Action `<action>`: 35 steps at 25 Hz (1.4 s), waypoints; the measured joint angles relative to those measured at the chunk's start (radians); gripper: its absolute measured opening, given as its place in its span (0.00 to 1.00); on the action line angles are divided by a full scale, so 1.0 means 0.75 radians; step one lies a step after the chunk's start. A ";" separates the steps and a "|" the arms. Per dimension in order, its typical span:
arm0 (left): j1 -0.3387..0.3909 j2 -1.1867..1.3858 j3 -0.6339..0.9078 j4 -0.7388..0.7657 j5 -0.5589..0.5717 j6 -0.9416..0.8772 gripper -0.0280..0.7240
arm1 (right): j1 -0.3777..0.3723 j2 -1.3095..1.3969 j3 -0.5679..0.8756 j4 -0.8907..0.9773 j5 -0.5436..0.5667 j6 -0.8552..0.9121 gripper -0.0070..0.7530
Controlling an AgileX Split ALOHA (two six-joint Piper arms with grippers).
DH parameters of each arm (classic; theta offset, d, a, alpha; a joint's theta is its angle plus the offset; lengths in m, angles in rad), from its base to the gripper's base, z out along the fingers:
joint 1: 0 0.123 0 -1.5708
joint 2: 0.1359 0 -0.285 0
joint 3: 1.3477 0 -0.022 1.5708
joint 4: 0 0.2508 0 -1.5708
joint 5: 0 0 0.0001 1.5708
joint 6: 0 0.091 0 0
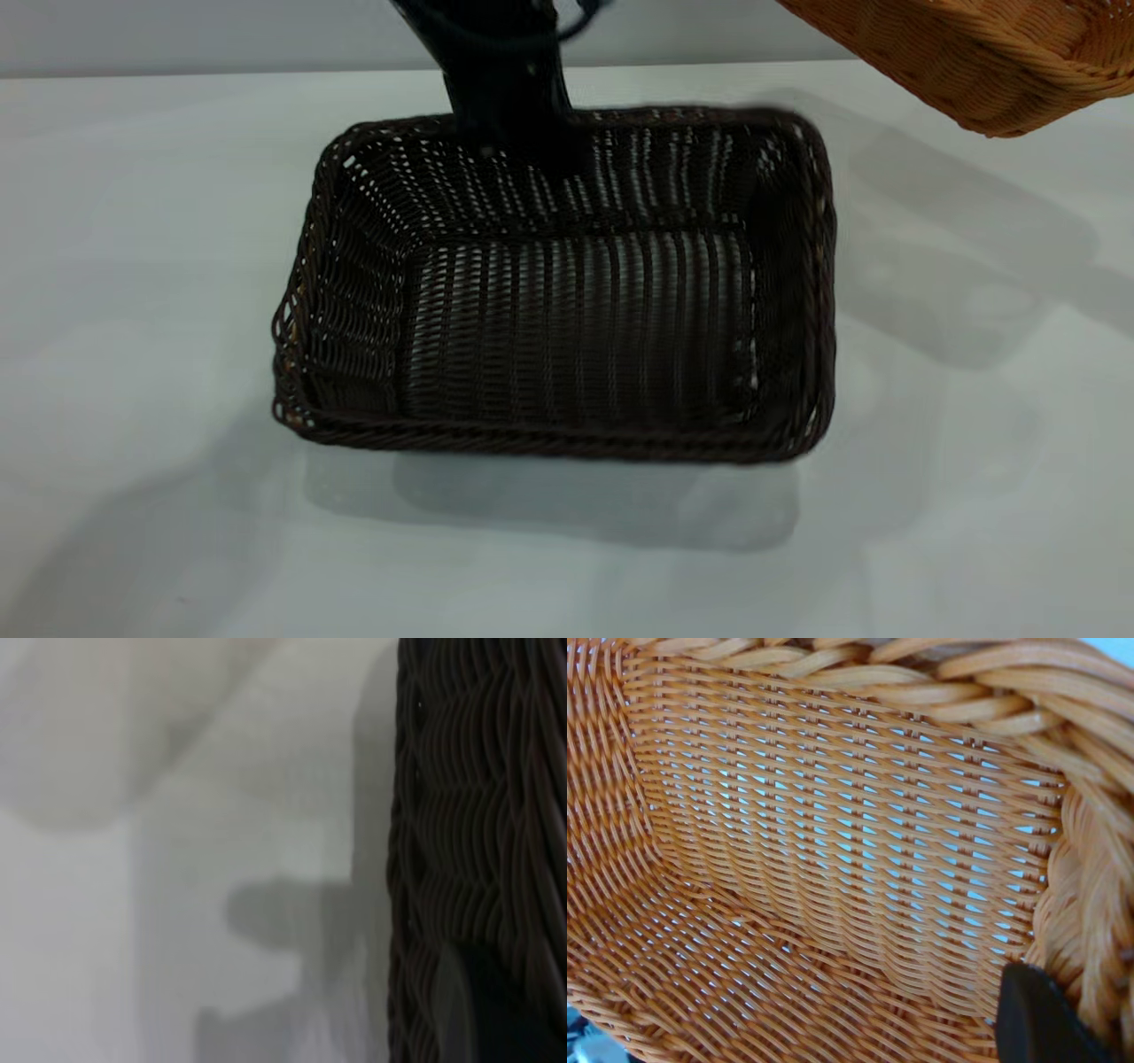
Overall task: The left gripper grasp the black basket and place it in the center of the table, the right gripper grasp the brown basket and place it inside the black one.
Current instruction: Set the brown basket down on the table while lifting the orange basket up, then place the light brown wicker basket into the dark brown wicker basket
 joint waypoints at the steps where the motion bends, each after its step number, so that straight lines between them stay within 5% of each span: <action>1: -0.005 0.003 0.000 0.017 0.001 -0.009 0.14 | 0.000 0.000 -0.002 0.000 -0.004 0.003 0.10; 10: -0.009 0.019 0.000 0.067 0.005 -0.055 0.19 | 0.000 0.000 -0.002 0.004 -0.009 0.008 0.10; 19: -0.009 0.022 0.000 0.064 -0.074 -0.136 0.61 | 0.000 0.000 -0.002 0.004 -0.009 0.012 0.10; 24: 0.010 -0.023 0.000 0.062 -0.129 -0.288 0.69 | 0.000 0.000 -0.002 -0.001 -0.009 0.012 0.10; 35: 0.366 -0.177 -0.001 0.058 0.023 -0.558 0.69 | 0.037 -0.089 -0.002 -0.291 0.040 0.218 0.10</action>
